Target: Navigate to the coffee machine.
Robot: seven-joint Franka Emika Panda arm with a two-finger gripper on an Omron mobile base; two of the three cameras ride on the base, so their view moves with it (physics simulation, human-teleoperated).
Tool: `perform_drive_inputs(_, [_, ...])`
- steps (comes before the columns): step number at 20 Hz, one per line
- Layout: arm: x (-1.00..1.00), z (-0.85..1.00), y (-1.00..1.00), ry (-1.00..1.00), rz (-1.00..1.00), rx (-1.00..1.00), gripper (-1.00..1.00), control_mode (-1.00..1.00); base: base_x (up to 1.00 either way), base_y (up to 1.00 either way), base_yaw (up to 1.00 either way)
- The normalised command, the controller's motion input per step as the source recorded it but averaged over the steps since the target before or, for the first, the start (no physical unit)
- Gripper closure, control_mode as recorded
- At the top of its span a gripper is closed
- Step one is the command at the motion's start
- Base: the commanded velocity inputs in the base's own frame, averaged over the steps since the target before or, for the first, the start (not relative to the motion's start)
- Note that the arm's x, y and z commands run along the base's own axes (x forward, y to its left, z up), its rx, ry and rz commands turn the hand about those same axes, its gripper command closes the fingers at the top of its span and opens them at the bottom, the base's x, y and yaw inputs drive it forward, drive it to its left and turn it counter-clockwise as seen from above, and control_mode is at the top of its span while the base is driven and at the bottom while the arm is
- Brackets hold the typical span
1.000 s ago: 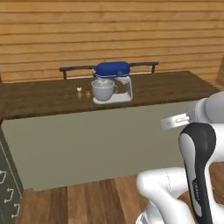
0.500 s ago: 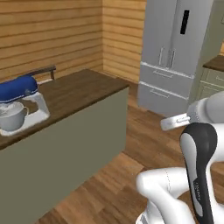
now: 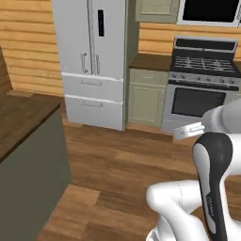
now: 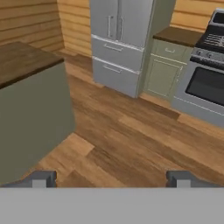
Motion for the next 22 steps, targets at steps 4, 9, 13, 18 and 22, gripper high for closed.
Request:
perform_drive_inputs(4, [0.00,0.00,0.00,0.00,0.00,0.00,-1.00,1.00,1.00,-0.07,-0.50])
perform_drive_inputs(9, [0.00,0.00,0.00,0.00,0.00,0.00,-1.00,1.00,1.00,-0.11,-0.43])
perform_drive_inputs(13, [0.00,0.00,0.00,0.00,0.00,0.00,-1.00,1.00,0.97,-0.63,-0.45])
perform_drive_inputs(18, [0.00,0.00,0.00,0.00,0.00,0.00,-1.00,1.00,0.99,-0.60,-0.40])
perform_drive_inputs(22, [0.00,0.00,0.00,0.00,0.00,0.00,-1.00,1.00,1.00,-0.90,-0.07])
